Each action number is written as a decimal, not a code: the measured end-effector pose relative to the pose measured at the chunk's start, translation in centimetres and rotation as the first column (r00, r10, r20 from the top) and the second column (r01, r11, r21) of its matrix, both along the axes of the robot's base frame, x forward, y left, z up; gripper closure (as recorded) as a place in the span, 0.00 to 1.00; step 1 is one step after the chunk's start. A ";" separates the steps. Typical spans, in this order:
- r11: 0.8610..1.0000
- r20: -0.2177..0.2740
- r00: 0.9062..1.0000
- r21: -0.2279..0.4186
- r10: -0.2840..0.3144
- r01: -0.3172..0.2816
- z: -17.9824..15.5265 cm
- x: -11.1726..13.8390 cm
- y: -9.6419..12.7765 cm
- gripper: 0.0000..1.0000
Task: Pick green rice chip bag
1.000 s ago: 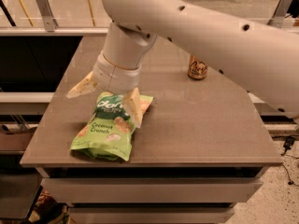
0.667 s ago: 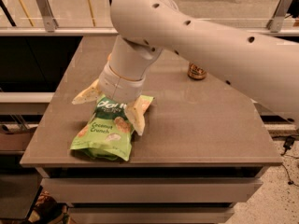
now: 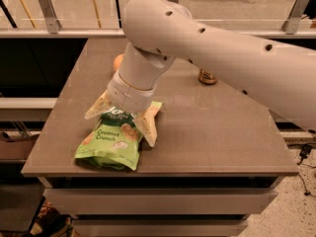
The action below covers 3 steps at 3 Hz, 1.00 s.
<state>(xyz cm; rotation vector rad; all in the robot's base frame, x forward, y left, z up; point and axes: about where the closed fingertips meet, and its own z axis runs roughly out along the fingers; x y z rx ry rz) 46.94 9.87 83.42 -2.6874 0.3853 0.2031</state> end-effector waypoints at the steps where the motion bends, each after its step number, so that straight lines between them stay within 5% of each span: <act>1: 1.000 0.001 1.000 -0.001 0.002 -0.002 0.0 -0.1 0.1 0.40; 3: 1.000 0.001 1.000 -0.001 0.002 -0.002 0.7 -0.1 0.1 0.87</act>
Offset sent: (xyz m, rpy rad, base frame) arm -0.0007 0.0006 -0.0001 -0.0007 -0.0006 0.0017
